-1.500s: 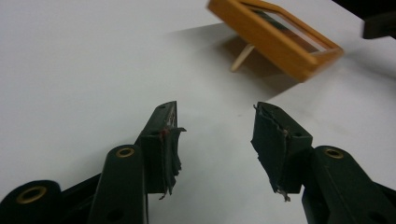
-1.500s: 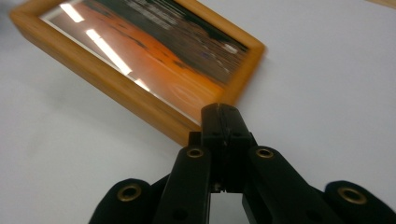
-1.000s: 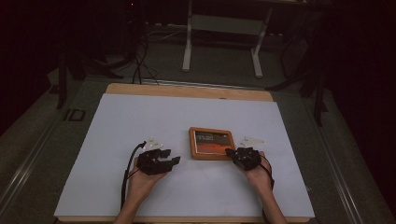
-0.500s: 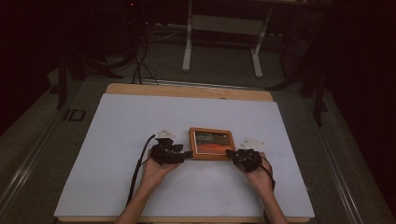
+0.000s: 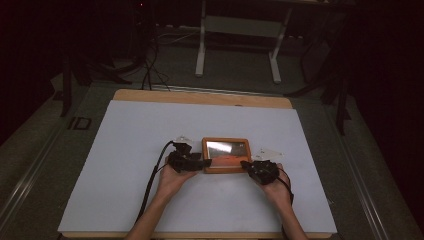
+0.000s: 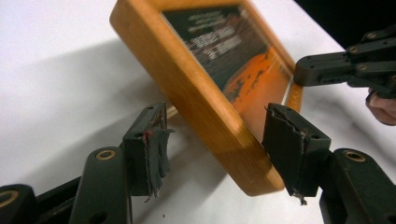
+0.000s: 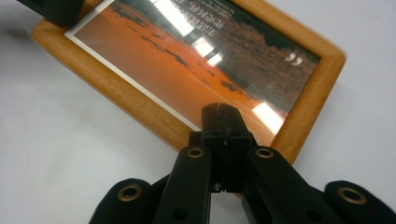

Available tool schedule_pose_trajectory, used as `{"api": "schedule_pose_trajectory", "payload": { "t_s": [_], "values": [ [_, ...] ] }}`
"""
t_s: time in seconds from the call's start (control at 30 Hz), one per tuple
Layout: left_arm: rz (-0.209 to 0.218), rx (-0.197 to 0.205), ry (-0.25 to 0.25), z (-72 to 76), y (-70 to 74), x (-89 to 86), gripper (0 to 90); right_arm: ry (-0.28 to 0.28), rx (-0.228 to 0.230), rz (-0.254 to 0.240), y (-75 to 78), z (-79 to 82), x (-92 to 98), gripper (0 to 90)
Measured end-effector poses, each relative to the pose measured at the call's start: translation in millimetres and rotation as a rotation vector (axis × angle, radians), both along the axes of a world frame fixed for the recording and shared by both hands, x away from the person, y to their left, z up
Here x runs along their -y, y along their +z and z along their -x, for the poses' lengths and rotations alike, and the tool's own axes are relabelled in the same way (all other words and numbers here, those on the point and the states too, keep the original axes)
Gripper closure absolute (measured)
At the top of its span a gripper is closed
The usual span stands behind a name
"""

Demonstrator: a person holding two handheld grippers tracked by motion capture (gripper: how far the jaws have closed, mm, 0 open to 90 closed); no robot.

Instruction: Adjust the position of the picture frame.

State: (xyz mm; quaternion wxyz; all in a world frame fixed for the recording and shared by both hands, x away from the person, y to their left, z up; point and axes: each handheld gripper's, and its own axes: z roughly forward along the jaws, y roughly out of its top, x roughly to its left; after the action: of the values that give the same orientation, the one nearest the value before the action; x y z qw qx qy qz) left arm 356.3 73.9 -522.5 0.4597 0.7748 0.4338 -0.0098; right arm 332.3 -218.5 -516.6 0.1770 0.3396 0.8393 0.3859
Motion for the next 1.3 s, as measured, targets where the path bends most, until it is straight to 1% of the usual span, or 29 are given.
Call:
{"api": "schedule_pose_trajectory", "payload": {
  "t_s": [0.07, 0.13, 0.17, 0.2, 0.27, 0.33, 0.4, 0.43, 0.5, 0.6, 0.63, 0.67, 0.77, 0.8, 0.83, 0.87, 0.9, 0.93, 0.97, 1.0, 1.03, 1.1, 1.17, 1.23, 1.3],
  "values": [
    [-0.006, -0.010, -0.009, -0.8, -2.0, 0.7, 41.5, 0.008, 0.000, 0.005, -0.5, 1.3, -0.3, 90.0],
    [-0.011, -0.010, -0.019, -1.0, -2.8, 1.2, 43.0, 0.015, -0.002, 0.009, -0.7, 2.1, -0.5, 90.0],
    [-0.019, -0.013, -0.042, -1.0, -4.2, 2.8, 43.0, 0.021, -0.003, 0.014, -0.9, 2.9, -0.8, 90.0],
    [-0.026, -0.014, -0.050, -0.9, -5.0, 3.9, 44.1, 0.036, -0.006, 0.022, -2.0, 4.6, -1.7, 90.0],
    [-0.045, -0.014, -0.065, -1.2, -7.0, 5.8, 44.9, 0.041, -0.005, 0.024, -3.0, 5.0, -2.8, 90.0],
    [-0.045, -0.019, -0.086, -1.6, -9.0, 7.5, 46.3, 0.041, -0.007, 0.022, -2.8, 4.3, -3.8, 90.0],
    [-0.060, -0.006, -0.094, -0.9, -9.5, 9.3, 45.6, 0.051, -0.007, 0.021, -3.1, 4.5, -5.4, 90.0],
    [-0.059, -0.008, -0.096, -1.3, -9.5, 8.9, 45.4, 0.052, -0.003, 0.027, -3.1, 5.2, -6.4, 90.0],
    [-0.044, -0.024, -0.094, -2.6, -9.6, 7.1, 46.9, 0.057, 0.001, 0.035, -2.7, 5.2, -7.5, 90.0],
    [-0.003, -0.051, -0.095, -5.1, -10.2, 2.3, 51.1, 0.067, -0.001, 0.035, -2.7, 5.2, -9.0, 90.0],
    [0.011, -0.048, -0.099, -5.0, -9.8, 0.8, 53.1, 0.070, -0.004, 0.034, -2.6, 5.4, -9.6, 90.0],
    [0.014, -0.034, -0.106, -3.9, -8.5, 0.1, 55.2, 0.078, -0.006, 0.032, -2.5, 5.7, -10.1, 90.0],
    [-0.007, 0.031, -0.124, 3.1, -0.7, 2.0, 60.8, 0.110, -0.009, 0.042, -1.8, 8.6, -13.3, 90.0],
    [-0.021, 0.059, -0.139, 5.8, 2.3, 2.9, 63.0, 0.121, -0.009, 0.050, -1.5, 10.1, -14.9, 90.0],
    [-0.050, 0.087, -0.151, 9.2, 5.3, 5.4, 63.8, 0.129, -0.006, 0.063, -1.2, 11.8, -16.5, 90.0],
    [-0.069, 0.102, -0.163, 11.8, 7.5, 7.5, 64.1, 0.137, -0.003, 0.078, -0.8, 13.5, -17.9, 90.0],
    [-0.080, 0.108, -0.179, 13.9, 9.0, 9.3, 65.0, 0.145, -0.003, 0.090, -0.4, 15.2, -19.5, 89.7],
    [-0.080, 0.108, -0.179, 13.9, 9.0, 9.3, 66.1, 0.145, -0.003, 0.090, -0.4, 15.2, -19.5, 89.7],
    [-0.091, 0.125, -0.201, 17.7, 10.9, 13.1, 66.1, 0.157, -0.001, 0.105, 0.2, 17.0, -20.7, 87.7],
    [-0.099, 0.131, -0.205, 18.6, 11.6, 14.4, 67.3, 0.177, 0.009, 0.129, 2.3, 21.0, -22.5, 84.5],
    [-0.102, 0.135, -0.211, 19.3, 12.3, 15.4, 67.6, 0.184, 0.013, 0.132, 3.7, 22.6, -22.8, 83.8],
    [-0.098, 0.148, -0.214, 20.5, 14.5, 17.0, 68.1, 0.199, 0.021, 0.132, 8.2, 25.7, -22.1, 82.1],
    [-0.092, 0.147, -0.215, 20.4, 16.5, 17.4, 68.5, 0.209, 0.039, 0.125, 16.5, 29.1, -19.5, 79.9],
    [-0.091, 0.159, -0.220, 21.2, 19.5, 18.3, 68.9, 0.213, 0.054, 0.112, 24.3, 31.4, -16.6, 78.4],
    [-0.094, 0.181, -0.222, 23.2, 24.1, 20.6, 69.2, 0.219, 0.080, 0.101, 35.5, 33.5, -12.6, 76.9]
  ]
}}
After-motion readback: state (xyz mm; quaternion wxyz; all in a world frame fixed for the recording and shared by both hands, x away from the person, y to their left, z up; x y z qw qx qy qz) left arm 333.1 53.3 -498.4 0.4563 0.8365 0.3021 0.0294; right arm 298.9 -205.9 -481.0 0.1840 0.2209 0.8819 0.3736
